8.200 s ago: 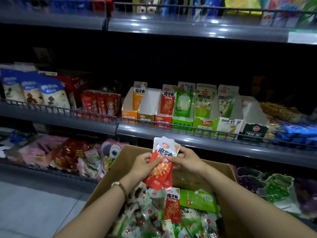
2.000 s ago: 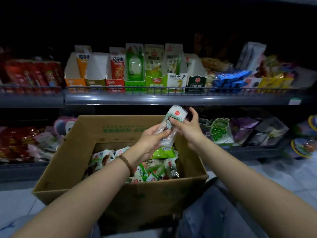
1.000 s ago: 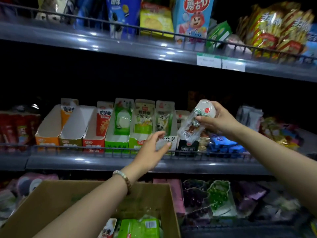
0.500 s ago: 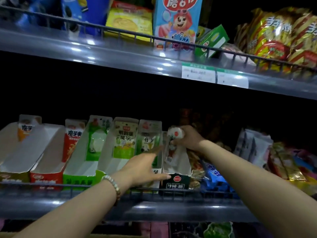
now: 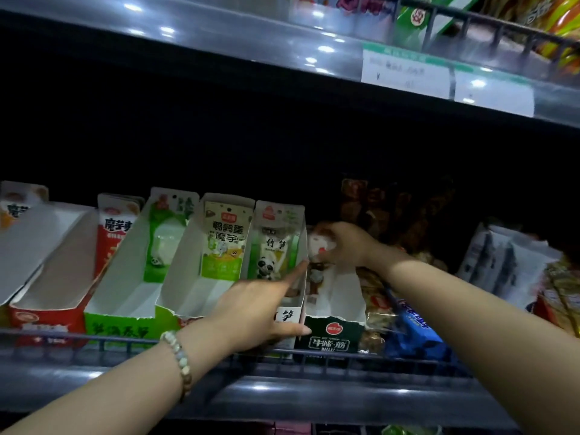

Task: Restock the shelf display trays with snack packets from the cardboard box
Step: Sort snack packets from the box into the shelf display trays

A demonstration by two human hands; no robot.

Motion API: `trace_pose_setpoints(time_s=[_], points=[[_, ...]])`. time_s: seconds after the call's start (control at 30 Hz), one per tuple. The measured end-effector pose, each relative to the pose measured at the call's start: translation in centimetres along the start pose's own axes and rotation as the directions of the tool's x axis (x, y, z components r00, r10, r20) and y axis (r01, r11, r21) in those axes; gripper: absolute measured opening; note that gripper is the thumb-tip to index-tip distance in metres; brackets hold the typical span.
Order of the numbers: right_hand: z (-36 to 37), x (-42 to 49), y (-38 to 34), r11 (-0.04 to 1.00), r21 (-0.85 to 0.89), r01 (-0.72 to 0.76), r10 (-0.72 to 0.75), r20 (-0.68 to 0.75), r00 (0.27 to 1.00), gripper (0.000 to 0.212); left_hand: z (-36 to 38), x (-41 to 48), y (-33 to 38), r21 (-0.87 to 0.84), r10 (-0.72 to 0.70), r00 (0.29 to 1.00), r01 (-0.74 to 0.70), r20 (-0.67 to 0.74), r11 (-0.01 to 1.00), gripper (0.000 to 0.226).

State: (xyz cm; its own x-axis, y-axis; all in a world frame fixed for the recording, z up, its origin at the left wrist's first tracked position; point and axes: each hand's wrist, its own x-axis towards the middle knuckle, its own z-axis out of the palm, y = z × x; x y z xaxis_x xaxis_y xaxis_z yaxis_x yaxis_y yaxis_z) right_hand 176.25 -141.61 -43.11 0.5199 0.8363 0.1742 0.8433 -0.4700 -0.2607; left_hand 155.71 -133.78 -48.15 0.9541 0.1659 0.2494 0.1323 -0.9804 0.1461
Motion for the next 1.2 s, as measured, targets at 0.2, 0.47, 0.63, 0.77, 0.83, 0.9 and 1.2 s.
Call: trace_pose_setpoints(time_s=[0.2, 0.47, 0.63, 0.77, 0.83, 0.9, 1.2], points=[[-1.0, -0.1, 0.8, 0.998, -0.022, -0.067, 0.067, 0.008, 0.998, 0.042, -0.1, -0.1, 0.2, 0.019, -0.003, 1.000, 0.004, -0.003, 1.000, 0.097], [-0.8, 0.8, 0.3, 0.993, -0.076, -0.088, 0.091, 0.041, 0.995, 0.057, -0.4, -0.5, 0.0, 0.040, 0.008, 0.999, -0.007, -0.033, 0.999, 0.095], [1.0, 0.1, 1.3, 0.998, -0.041, -0.044, 0.037, -0.172, 0.984, 0.052, -0.3, -0.6, 0.1, 0.044, 0.023, 0.999, -0.020, -0.048, 0.999, 0.095], [0.5, -0.6, 1.8, 1.000, 0.025, -0.010, 0.015, -0.220, 0.975, 0.049, -0.2, -0.7, 0.2, 0.059, 0.027, 0.997, -0.023, -0.075, 0.998, 0.095], [0.1, -1.3, 1.8, 0.999, 0.037, 0.021, -0.012, -0.240, 0.971, 0.051, 0.0, -0.6, 0.1, 0.052, 0.021, 0.998, -0.017, -0.066, 0.998, 0.096], [-0.2, -2.3, 1.5, 0.998, 0.050, 0.045, -0.030, -0.256, 0.966, 0.050, 0.1, -0.4, 0.0, 0.031, 0.016, 0.999, -0.015, -0.041, 0.999, 0.096], [-1.6, -10.6, -3.0, 0.994, 0.102, 0.037, -0.019, -0.164, 0.986, 0.048, -2.9, -3.5, 1.5, 0.015, 0.005, 0.998, -0.004, -0.067, 1.000, 0.085]])
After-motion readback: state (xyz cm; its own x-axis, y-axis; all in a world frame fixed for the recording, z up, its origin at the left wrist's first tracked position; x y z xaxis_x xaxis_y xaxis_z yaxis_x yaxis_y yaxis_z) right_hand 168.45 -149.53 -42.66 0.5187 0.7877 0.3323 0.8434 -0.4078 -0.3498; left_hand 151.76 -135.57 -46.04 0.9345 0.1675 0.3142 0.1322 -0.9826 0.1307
